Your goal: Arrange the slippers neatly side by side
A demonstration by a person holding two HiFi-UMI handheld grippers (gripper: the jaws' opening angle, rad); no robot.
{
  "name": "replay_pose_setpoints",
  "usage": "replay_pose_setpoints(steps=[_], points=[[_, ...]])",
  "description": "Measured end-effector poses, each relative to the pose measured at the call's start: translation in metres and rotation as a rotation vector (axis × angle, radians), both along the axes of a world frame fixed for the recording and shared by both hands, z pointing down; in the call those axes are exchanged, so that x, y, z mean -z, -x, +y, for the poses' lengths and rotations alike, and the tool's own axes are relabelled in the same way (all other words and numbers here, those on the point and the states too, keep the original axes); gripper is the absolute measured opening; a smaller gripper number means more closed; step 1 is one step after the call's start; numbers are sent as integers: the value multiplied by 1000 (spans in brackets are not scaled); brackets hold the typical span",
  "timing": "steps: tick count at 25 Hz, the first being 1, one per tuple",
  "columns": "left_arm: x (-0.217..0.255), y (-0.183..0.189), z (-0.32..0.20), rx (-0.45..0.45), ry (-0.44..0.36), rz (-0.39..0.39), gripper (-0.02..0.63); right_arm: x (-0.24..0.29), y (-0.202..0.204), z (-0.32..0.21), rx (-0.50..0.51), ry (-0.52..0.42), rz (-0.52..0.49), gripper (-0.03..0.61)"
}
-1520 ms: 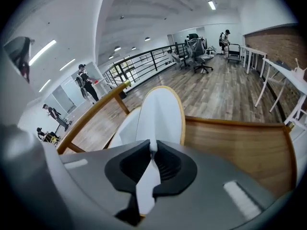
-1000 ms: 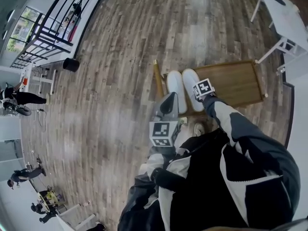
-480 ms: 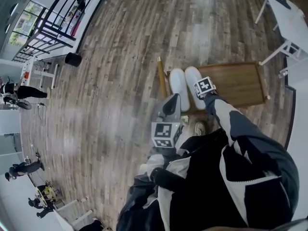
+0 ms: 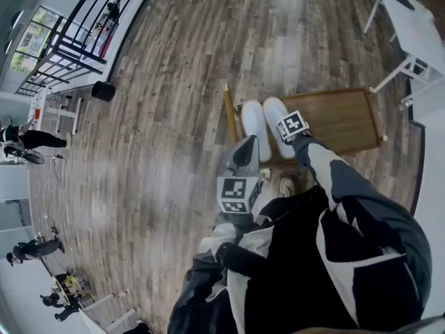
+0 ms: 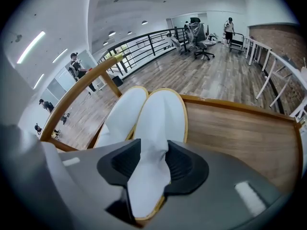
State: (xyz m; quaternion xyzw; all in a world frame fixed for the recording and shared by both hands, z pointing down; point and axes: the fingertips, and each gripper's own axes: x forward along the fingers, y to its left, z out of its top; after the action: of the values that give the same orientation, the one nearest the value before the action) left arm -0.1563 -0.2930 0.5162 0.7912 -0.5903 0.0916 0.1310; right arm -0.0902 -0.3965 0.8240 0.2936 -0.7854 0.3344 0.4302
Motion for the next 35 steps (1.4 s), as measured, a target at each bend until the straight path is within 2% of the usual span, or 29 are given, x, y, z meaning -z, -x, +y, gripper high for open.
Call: replay_pose_setpoints(steps=[5,8,10,13,16,24,28,31,35], points=[[1,-4,-9,-10,-14,15,15,17,-9,-9,-12,-36,-28,166],[8,-6,-16,-21,-39,31,15,45,-7,-11,-14,-76,-86,160],[13,-8,-21,-30,-53,38,15,73,-5,-10,-14,-117,-148,128],[18,-12,-33,-31,-52,52,15,127,-6,-12,-11,-219,-246,73],[29,-24,-46,-45,-86,77,15,185,-19,-15,-13,-349,-339,14],[63,-48,-67,-93,-164,105,16,322,-53,-1,-36,-662,-529,8],[77,-56,-69,-112,-185,110,15,374,-72,13,-80,-747,-610,6],[81,-62,-71,-122,-188,116,17,398,-81,20,-89,-796,-632,6],[83,-74,-73,-136,-195,112,17,395,-90,24,-69,-834,-574,3]])
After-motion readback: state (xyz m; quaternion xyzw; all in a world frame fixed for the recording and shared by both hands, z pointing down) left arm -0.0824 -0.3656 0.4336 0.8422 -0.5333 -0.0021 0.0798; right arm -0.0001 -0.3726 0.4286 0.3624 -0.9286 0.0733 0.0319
